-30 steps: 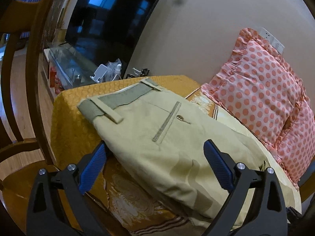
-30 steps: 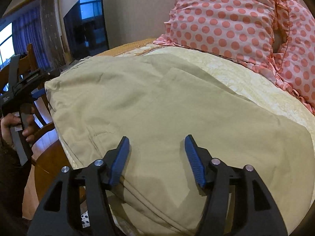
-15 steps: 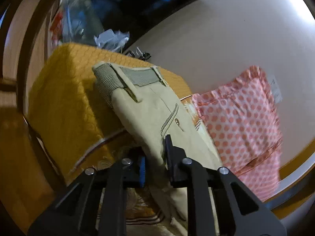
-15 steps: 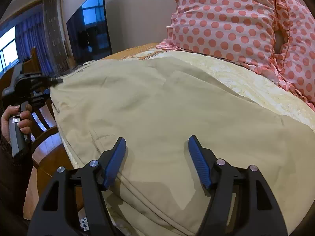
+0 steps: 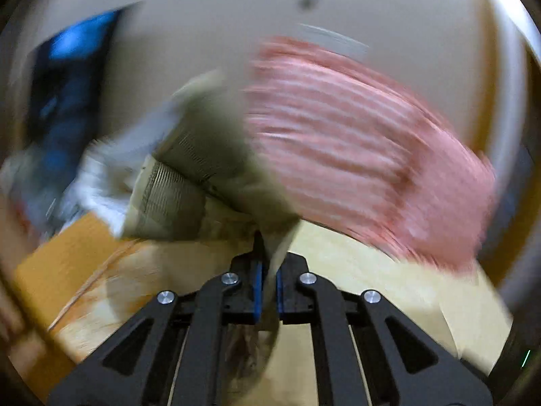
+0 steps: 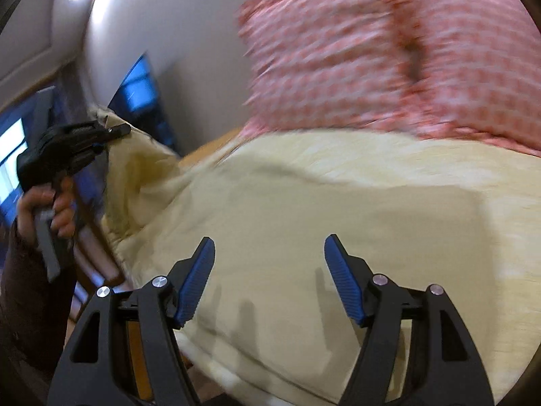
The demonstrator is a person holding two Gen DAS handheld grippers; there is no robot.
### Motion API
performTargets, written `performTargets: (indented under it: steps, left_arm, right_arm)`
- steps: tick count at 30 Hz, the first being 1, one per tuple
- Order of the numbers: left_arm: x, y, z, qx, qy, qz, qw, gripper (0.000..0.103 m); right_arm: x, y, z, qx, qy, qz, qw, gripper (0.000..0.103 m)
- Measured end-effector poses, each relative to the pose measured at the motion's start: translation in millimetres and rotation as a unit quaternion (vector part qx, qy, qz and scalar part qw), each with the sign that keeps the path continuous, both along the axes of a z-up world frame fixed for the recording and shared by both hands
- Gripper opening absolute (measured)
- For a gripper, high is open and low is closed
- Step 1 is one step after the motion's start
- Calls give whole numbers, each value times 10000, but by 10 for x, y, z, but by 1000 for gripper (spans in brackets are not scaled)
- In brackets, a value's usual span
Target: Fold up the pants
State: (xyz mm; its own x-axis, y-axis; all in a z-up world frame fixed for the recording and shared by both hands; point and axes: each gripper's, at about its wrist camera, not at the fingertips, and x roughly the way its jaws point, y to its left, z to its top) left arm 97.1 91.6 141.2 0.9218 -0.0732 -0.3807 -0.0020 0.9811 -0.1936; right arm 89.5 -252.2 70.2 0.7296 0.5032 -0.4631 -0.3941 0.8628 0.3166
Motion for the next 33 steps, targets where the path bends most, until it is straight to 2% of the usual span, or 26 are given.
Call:
performTargets:
  steps: [1,2,3,4,6,8,9,11,15,19,21,23,24,25,26,27,28,30,32,33]
  left_arm:
    - [3,-348,-11,299,-27,-457,9985,6]
    - [-15,-787,-89,659,14,-1089,9919,7]
    - [-36,-1075,-187,899,105,-1527,9841,7]
    - [-64,-1345,-316,1150,239,-1942,9739,7]
    - [-143,-1884,-733,1807,695,-2738,9421,7]
    - [-198,-2098,-1050,1963,1150,-3236,9184,7]
    - [-216,-2132,-1130,1966,1251,-3296,9149,8]
    - [-287,-2145,-1160,2094,1092,-3173,9185,8]
    - [-400,-2080,-1012,1827,903,-3190,9256,7]
    - [-616,-2182,-1160,1953,1108,-3393,9135,6]
    - [-647,-2110,-1136,1791,1157,-3411,9155,8]
    - [-673,-1909,-989,1273,1194,-3564,9179,17]
    - [-690,-1800,-888,1100,1082,-3575,9211,23]
    - [-705,-1661,-748,1000,877,-3452,9290,32]
    - [-697,-1522,-620,959,661,-3246,9386,59]
    - [-645,-1331,-477,910,435,-2934,9507,76]
    - [-564,-1165,-388,861,325,-2709,9582,78]
    - [-225,-821,-336,860,509,-2121,9721,79]
    - [52,-593,-399,786,782,-1838,9767,79]
    - [259,-449,-488,692,1058,-1731,9768,79]
  right_arm:
    - [-44,-140,34,45,-46,-259,9996,70]
    - [-104,-376,67,120,-77,-654,9978,71]
    - [-136,-491,75,169,-70,-840,9963,71]
    - [-192,-725,80,306,-32,-1167,9927,71]
    - [-266,-1012,53,554,80,-1507,9870,71]
    - [-319,-1287,20,852,268,-1766,9802,71]
    - [-322,-1361,13,957,324,-1784,9788,71]
    - [-273,-1416,3,1155,421,-1674,9782,71]
    - [-83,-1341,-15,1489,739,-1273,9778,71]
    - [194,-1113,-149,1465,1344,-960,9753,71]
    - [351,-1007,-207,1321,1638,-853,9739,71]
    - [462,-899,-243,1137,1829,-736,9738,70]
    - [505,-862,-253,1043,1880,-687,9742,69]
    - [558,-826,-265,930,1944,-655,9743,68]
    - [573,-817,-271,880,1931,-633,9752,65]
    - [583,-810,-267,822,1909,-582,9764,65]
    - [620,-796,-258,750,1898,-532,9775,64]
    - [666,-821,-265,783,1950,-567,9760,58]
    - [723,-871,-292,914,1997,-583,9739,56]
    - [730,-905,-308,1011,2022,-578,9724,56]
